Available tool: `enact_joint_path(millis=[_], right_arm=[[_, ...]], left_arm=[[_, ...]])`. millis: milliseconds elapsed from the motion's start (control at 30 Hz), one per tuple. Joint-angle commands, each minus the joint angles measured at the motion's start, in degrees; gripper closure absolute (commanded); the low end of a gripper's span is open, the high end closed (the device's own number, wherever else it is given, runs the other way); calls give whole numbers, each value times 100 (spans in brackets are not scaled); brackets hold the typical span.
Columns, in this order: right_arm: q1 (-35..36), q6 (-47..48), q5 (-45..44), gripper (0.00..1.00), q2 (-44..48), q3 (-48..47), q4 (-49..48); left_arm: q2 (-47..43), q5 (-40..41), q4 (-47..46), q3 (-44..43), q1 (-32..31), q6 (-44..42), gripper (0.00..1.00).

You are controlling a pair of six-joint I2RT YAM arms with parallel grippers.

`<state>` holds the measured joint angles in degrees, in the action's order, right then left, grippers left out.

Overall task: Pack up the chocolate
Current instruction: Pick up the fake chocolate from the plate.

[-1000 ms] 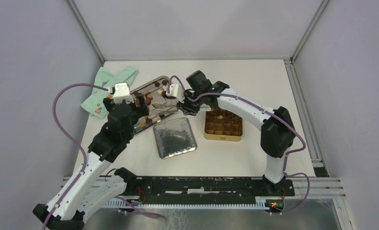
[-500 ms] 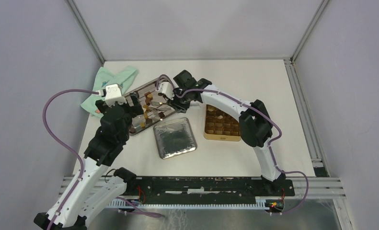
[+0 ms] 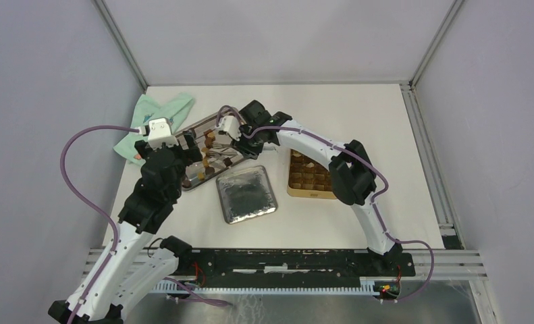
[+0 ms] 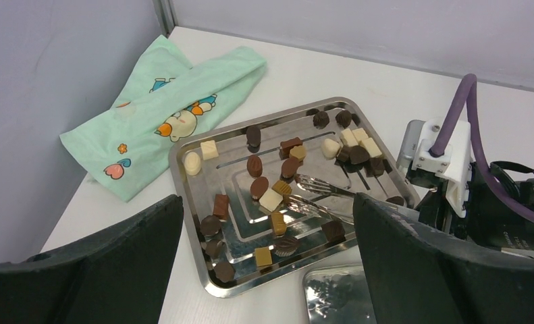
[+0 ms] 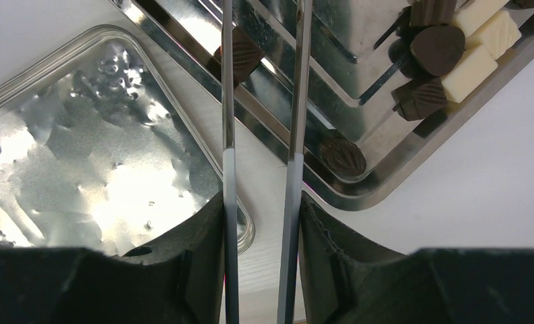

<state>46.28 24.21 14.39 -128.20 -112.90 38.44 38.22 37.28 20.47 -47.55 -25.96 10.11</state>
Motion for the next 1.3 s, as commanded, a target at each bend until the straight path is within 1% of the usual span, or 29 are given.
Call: enact_joint_path(millis=[0,400,600,867,933,1100,1267], right_arm=[[2,-152,-123,56,-71,-361,-288],[4,-274,19,57,-306,-565,-384],[3,-311,121,62,-381,-667,-451],[1,-174,161,88,-254,-601,-383],[-12,-137,160,92,-100,-507,-398],[-146,-53,254,97,457,-126,-441],[-383,106,573,98,1335,811,-644]], left_arm=[[-24,-43,-203,0,44,-165,0],[-16,-88,-202,0,63,-159,0],[-6,-91,-201,0,74,-162,0],[-12,-97,-201,9,77,-162,0],[-16,-96,-201,9,81,-174,0],[-46,-85,-201,22,77,-172,0],[-127,-72,-219,51,81,-184,0]])
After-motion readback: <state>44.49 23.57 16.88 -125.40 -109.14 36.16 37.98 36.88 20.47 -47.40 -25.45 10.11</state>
